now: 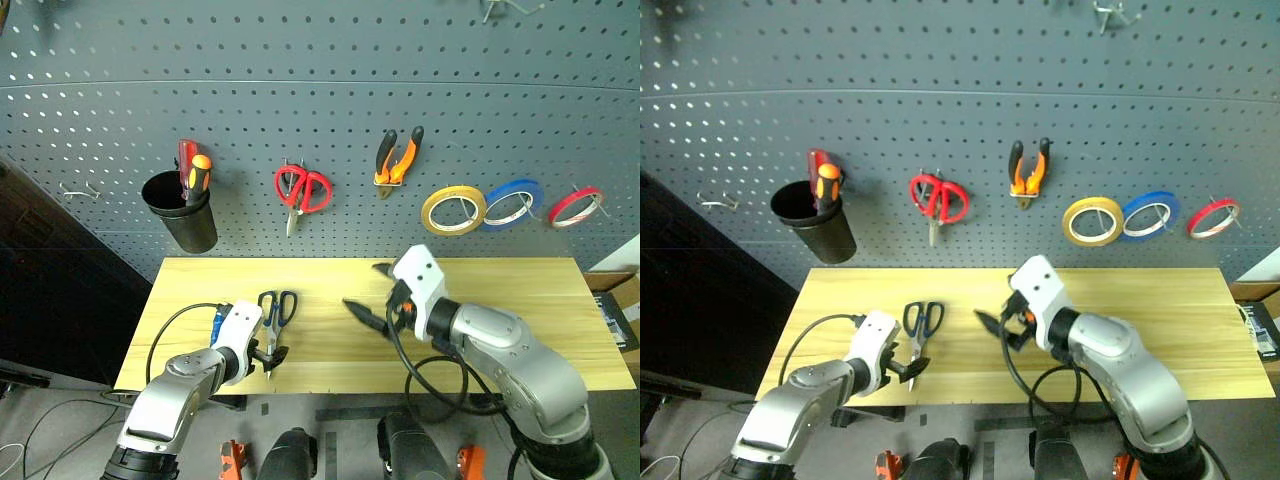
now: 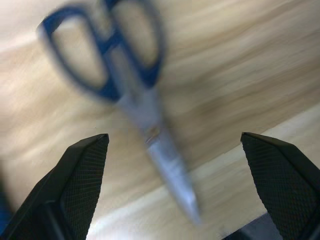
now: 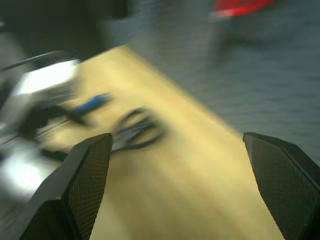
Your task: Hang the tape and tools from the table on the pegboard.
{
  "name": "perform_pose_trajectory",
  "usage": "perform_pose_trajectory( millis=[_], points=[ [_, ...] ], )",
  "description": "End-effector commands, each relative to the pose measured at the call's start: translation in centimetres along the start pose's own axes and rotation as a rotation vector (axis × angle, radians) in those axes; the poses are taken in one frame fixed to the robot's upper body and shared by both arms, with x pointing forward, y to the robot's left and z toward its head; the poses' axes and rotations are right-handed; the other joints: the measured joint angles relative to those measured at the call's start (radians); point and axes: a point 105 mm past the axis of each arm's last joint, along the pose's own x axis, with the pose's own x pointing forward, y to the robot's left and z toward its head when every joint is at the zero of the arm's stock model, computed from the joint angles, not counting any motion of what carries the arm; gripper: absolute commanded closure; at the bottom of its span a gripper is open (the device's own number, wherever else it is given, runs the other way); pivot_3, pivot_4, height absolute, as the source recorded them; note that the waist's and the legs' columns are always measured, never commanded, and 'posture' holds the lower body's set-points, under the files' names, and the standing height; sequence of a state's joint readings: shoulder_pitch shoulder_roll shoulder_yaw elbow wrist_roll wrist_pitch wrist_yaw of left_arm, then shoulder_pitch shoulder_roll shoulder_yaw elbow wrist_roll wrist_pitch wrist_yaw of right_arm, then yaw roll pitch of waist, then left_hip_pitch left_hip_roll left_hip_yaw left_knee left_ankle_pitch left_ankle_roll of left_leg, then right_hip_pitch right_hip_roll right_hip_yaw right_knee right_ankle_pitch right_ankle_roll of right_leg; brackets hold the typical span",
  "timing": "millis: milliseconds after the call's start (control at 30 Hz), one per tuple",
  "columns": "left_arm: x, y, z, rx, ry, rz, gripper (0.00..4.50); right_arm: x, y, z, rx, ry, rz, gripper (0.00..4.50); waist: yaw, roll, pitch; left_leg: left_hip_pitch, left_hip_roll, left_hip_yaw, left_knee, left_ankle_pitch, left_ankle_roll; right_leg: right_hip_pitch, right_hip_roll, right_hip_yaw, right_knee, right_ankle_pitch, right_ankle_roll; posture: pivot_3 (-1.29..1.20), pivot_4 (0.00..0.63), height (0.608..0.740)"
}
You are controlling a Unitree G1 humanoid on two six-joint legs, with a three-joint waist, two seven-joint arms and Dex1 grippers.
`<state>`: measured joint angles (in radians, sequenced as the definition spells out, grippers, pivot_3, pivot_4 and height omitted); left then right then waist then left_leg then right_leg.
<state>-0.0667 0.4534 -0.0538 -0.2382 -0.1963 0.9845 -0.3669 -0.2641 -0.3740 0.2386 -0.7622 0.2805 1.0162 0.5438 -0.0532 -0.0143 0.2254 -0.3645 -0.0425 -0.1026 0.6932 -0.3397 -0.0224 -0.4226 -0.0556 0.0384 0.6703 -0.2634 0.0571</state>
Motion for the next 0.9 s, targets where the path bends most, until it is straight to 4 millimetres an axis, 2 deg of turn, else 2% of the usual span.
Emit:
perform_pose_trajectory(
  millis=[33,267,533,567,600,900],
  points=[
    [0.8,0.5,-0.3,-0.032,0.073,0.055,0.0,-0.3,0.9,0.6,-0.033,-0.006,0.05,0.03,0.002,0.0,0.0,0.0,0.0,0.0,0.0,0.0,0.0,0.0,0.0,0.0,0.0,0.0,0.0,-0.05,0.227,0.74],
    [3.1,0.0,0.5,-0.093,0.096,0.066,0.0,-0.2,1.1,0.7,-0.052,0.005,0.06,0.03,0.003,0.0,0.0,-0.001,0.0,-0.001,-0.001,0.002,-0.004,0.0,-0.001,-0.001,-0.005,0.0,0.0,-0.07,0.231,0.74],
    [3.7,0.5,0.2,-0.151,0.131,0.105,0.0,-0.7,0.5,0.5,-0.055,0.025,0.041,0.03,0.001,0.0,0.0,-0.001,0.0,-0.001,-0.002,0.001,-0.005,0.001,-0.001,0.0,-0.006,0.0,0.0,-0.09,0.236,0.74],
    [3.8,0.6,0.2,-0.158,0.127,0.109,0.4,-0.8,0.4,0.5,-0.055,0.026,0.034,0.0,0.001,0.0,0.0,0.0,0.0,-0.001,-0.002,0.001,-0.005,0.001,-0.001,0.0,-0.006,0.0,0.0,-0.09,0.236,0.74],
    [3.8,0.7,0.3,-0.17,0.124,0.11,0.56,-0.9,0.2,0.5,-0.054,0.026,0.025,0.0,0.001,0.0,0.0,0.0,0.0,-0.001,-0.002,0.001,-0.005,0.001,-0.001,0.0,-0.006,0.0,0.0,-0.09,0.236,0.74],
    [4.4,0.8,-0.1,-0.141,0.092,0.091,3.36,-1.4,0.7,-0.4,0.0,0.044,-0.016,0.0,0.003,0.0,0.0,0.0,0.0,-0.001,-0.002,0.001,-0.005,0.002,-0.002,0.0,-0.007,0.0,0.0,-0.11,0.233,0.74]
  ],
)
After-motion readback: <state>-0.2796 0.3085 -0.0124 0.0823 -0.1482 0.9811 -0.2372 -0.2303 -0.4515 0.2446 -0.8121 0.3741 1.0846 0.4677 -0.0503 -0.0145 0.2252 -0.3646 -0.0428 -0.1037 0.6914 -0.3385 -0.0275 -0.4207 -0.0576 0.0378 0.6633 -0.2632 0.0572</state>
